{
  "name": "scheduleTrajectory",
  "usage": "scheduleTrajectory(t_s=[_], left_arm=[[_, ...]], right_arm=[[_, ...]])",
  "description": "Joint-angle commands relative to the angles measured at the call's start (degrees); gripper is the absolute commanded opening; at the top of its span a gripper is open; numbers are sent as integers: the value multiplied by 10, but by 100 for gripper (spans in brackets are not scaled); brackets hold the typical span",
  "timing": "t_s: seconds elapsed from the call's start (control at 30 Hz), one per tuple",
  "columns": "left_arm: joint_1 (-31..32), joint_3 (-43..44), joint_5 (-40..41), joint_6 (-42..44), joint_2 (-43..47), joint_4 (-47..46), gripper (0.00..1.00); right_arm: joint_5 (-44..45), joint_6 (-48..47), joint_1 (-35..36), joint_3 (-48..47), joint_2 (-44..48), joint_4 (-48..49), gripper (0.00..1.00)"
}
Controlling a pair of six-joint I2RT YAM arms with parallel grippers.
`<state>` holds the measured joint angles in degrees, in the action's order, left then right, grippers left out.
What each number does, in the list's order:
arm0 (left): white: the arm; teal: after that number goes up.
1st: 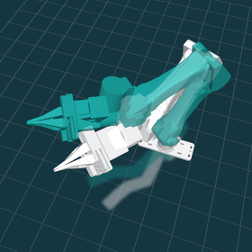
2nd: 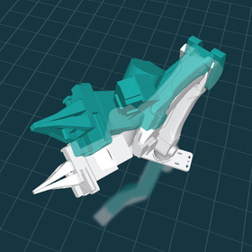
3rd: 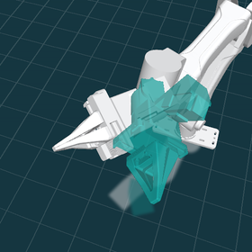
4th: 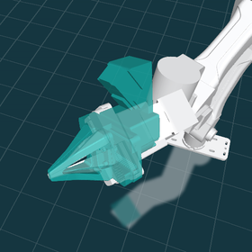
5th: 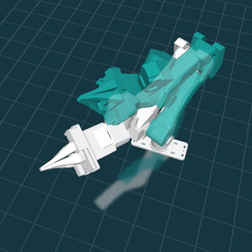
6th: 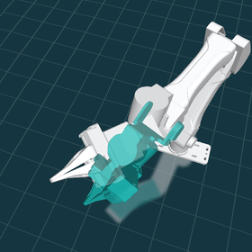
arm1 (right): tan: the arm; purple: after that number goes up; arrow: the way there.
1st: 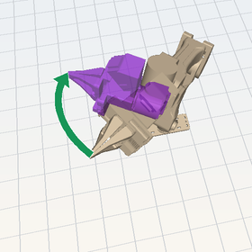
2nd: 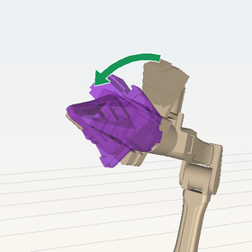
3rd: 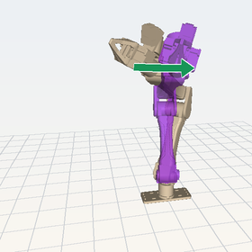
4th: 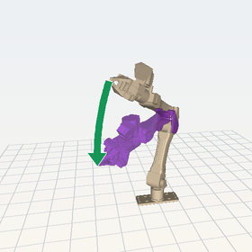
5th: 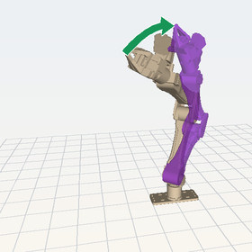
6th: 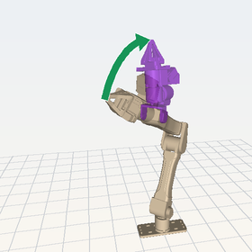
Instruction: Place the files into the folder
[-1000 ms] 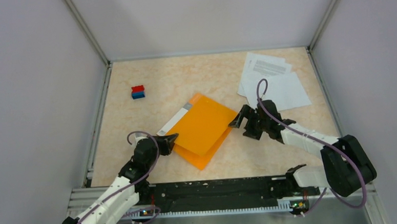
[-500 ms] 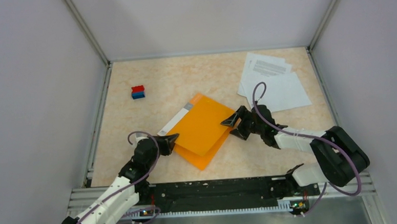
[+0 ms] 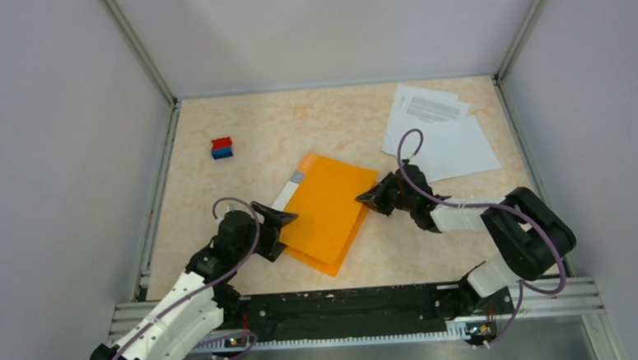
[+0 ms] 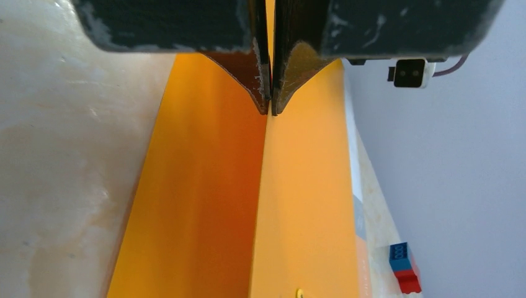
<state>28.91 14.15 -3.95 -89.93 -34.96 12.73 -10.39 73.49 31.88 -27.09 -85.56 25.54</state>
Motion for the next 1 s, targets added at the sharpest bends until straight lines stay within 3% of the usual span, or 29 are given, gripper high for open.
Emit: scheduleTrajectory(t_s=[0.0, 0.27, 0.53, 0.7, 0.97], left_arm=[[2, 81, -41, 133, -4, 150, 95], [2, 260, 64, 335, -27, 374, 94], [1, 372, 205, 415, -99, 372, 97], [-2, 420, 243, 423, -166, 331, 99], [-58, 395, 198, 429, -275, 261, 99]], right_arm=[[25, -32, 9, -54, 24, -46, 0], [44, -155, 8, -191, 73, -250, 0], [4, -306, 26, -400, 31, -466, 1], [18, -329, 53, -479, -9, -503, 21], [18, -295, 105, -575, -91, -450, 63]])
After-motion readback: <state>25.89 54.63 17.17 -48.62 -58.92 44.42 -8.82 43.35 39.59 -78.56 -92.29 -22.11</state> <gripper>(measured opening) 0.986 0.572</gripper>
